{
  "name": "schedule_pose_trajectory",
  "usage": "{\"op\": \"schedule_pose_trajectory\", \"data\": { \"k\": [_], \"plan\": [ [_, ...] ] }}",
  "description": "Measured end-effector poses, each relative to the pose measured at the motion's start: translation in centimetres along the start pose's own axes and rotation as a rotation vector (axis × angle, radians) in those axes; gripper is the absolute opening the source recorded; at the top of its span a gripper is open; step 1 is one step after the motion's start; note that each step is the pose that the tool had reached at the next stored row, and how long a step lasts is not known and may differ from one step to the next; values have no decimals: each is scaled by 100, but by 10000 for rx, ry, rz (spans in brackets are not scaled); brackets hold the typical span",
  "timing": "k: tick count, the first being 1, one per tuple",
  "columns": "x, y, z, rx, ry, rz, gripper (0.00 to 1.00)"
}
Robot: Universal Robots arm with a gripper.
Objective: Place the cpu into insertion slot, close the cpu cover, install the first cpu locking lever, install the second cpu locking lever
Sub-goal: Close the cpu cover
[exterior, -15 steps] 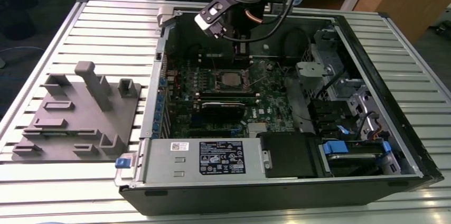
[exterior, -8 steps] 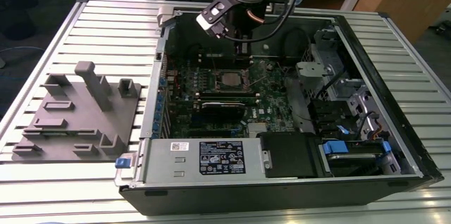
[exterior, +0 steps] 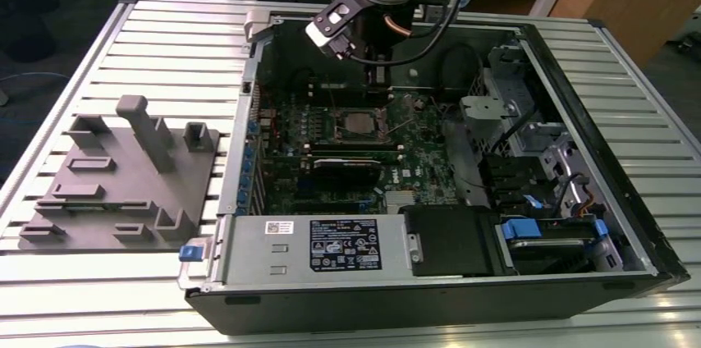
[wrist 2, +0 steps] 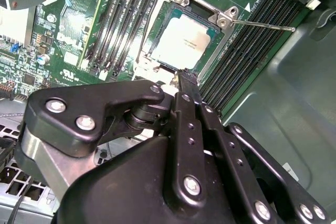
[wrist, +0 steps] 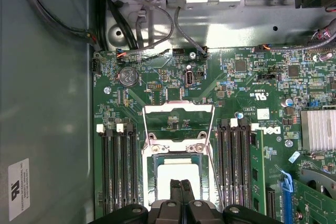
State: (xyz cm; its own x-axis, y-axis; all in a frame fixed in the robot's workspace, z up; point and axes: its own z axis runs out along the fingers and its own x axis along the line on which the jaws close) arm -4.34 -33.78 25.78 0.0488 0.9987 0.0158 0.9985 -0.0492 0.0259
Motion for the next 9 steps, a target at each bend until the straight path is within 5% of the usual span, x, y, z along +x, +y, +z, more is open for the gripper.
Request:
{"op": "schedule_pose_trajectory", "data": {
  "k": [9],
  "plan": [
    [2, 43, 3, 0, -1, 0, 11]
  ]
}}
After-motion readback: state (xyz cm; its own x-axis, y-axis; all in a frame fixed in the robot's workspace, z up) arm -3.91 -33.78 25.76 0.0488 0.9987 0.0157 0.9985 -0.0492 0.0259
